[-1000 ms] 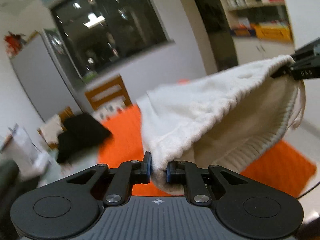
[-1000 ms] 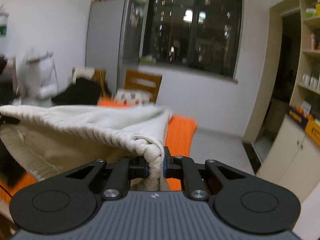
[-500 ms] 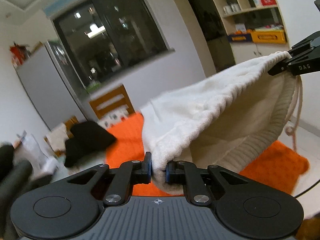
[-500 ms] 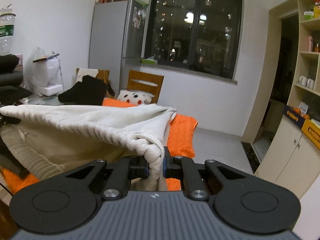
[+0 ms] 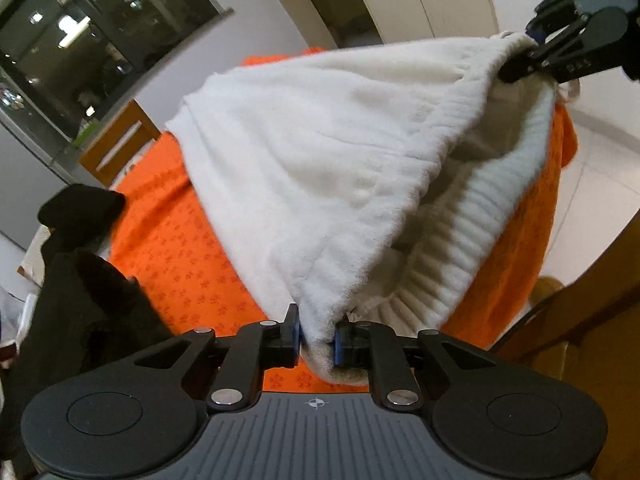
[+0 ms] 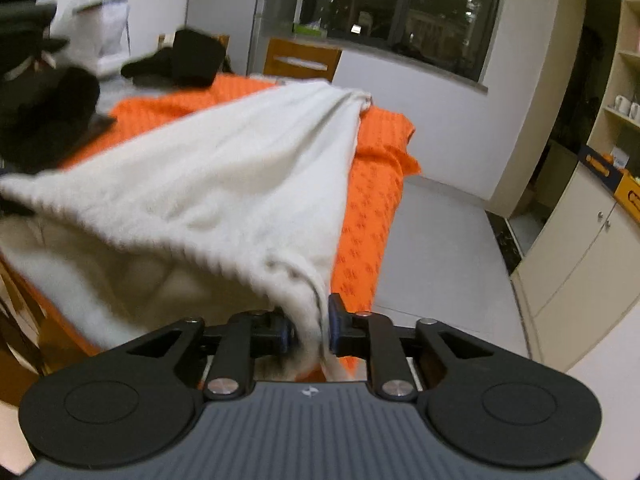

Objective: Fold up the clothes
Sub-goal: 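Lift the waistband with both grippers, bringing the grippers together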

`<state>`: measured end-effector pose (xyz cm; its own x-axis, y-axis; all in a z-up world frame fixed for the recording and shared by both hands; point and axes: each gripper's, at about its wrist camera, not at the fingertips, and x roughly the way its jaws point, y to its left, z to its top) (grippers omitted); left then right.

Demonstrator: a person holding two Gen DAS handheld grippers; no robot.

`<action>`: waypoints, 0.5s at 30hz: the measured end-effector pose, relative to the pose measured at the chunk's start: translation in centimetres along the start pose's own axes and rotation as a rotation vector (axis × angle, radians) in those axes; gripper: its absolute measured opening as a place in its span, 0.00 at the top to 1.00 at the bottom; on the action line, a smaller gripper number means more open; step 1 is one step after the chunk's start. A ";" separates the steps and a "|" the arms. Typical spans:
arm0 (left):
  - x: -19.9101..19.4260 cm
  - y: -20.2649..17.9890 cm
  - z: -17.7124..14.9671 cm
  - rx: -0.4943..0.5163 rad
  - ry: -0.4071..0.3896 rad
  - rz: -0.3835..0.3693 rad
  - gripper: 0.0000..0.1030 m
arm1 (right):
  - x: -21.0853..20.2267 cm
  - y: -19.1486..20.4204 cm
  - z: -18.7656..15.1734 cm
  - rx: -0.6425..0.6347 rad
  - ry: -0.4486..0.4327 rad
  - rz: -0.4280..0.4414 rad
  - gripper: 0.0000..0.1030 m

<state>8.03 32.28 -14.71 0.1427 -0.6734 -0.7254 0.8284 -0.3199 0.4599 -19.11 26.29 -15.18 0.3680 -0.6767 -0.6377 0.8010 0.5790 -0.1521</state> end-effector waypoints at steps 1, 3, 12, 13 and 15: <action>0.1 0.1 0.0 0.000 0.000 -0.001 0.81 | -0.1 -0.1 0.1 -0.003 0.009 0.000 0.66; -0.1 0.3 0.1 -0.011 -0.012 0.002 0.77 | 0.0 0.6 0.6 -0.088 0.000 0.013 0.56; 0.2 -1.6 0.9 0.111 -0.082 -0.012 0.45 | 0.7 4.8 3.2 -0.515 -0.052 0.079 0.41; 0.5 -1.8 1.1 0.127 -0.088 -0.015 0.45 | 0.8 5.3 3.5 -0.562 -0.057 0.086 0.41; 1.3 -2.2 1.3 0.163 -0.100 -0.010 0.45 | 1.0 6.2 4.1 -0.657 -0.069 0.101 0.41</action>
<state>5.68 31.23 -15.93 0.0737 -0.7296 -0.6799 0.7293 -0.4255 0.5357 -11.84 27.37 -13.65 0.4730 -0.6195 -0.6265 0.3149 0.7829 -0.5365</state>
